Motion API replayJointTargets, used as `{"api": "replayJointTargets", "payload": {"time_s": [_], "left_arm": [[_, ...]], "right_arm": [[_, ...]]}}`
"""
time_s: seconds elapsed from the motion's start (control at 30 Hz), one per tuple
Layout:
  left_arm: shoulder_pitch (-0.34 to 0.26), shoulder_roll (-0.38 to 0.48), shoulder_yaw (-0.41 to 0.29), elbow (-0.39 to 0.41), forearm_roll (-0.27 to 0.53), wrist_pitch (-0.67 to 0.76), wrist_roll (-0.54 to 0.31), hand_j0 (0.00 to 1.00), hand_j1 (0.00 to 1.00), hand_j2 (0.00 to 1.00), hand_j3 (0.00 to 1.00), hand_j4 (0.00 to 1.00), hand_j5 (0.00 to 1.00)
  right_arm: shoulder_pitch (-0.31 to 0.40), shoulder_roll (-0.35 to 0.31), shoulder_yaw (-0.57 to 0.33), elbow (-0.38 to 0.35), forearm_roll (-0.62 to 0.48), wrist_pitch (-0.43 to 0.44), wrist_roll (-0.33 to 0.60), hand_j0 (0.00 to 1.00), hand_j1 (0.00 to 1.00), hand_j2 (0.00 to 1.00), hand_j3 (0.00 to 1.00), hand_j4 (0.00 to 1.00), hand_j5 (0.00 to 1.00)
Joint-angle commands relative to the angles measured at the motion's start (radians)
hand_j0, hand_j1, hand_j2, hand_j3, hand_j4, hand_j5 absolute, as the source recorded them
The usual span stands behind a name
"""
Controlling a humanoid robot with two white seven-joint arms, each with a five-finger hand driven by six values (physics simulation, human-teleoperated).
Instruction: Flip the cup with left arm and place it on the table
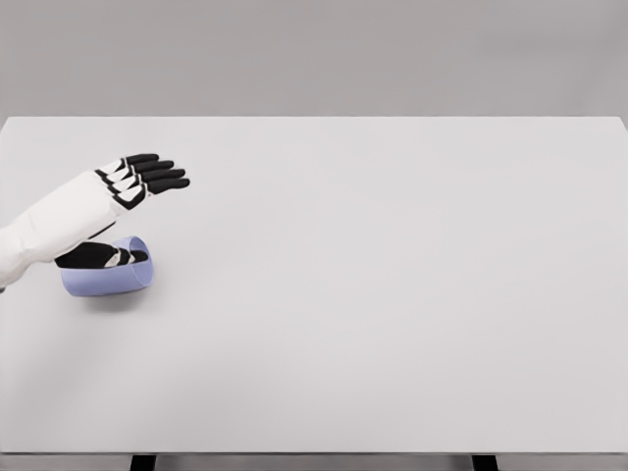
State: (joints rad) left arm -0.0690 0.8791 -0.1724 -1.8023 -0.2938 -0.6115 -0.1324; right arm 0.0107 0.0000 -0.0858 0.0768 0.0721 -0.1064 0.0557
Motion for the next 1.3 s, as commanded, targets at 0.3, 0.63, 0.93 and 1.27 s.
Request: {"api": "replayJointTargets", "payload": {"time_s": [0.3, 0.63, 0.93, 1.27], "left_arm": [[-0.003, 0.014, -0.006, 0.0, 0.008, 0.001, 0.001, 1.0, 1.0, 1.0, 1.0, 1.0, 1.0], [0.0, 0.086, -0.009, 0.0, 0.016, 0.001, 0.001, 1.0, 1.0, 1.0, 1.0, 1.0, 1.0], [0.054, 0.185, -0.071, -0.002, 0.231, 0.001, 0.034, 1.0, 1.0, 1.0, 1.0, 1.0, 1.0], [0.057, 0.212, -0.142, -0.002, 0.458, 0.012, 0.037, 1.0, 1.0, 1.0, 1.0, 1.0, 1.0]], "right_arm": [[0.0, 0.0, 0.0, 0.001, 0.0, 0.002, -0.001, 1.0, 1.0, 1.0, 1.0, 1.0, 1.0], [0.0, 0.0, 0.0, 0.001, 0.0, 0.002, -0.001, 1.0, 1.0, 1.0, 1.0, 1.0, 1.0], [0.0, 0.0, 0.0, 0.001, 0.0, 0.002, -0.001, 1.0, 1.0, 1.0, 1.0, 1.0, 1.0], [0.0, 0.0, 0.0, 0.001, 0.0, 0.002, -0.001, 1.0, 1.0, 1.0, 1.0, 1.0, 1.0]]}}
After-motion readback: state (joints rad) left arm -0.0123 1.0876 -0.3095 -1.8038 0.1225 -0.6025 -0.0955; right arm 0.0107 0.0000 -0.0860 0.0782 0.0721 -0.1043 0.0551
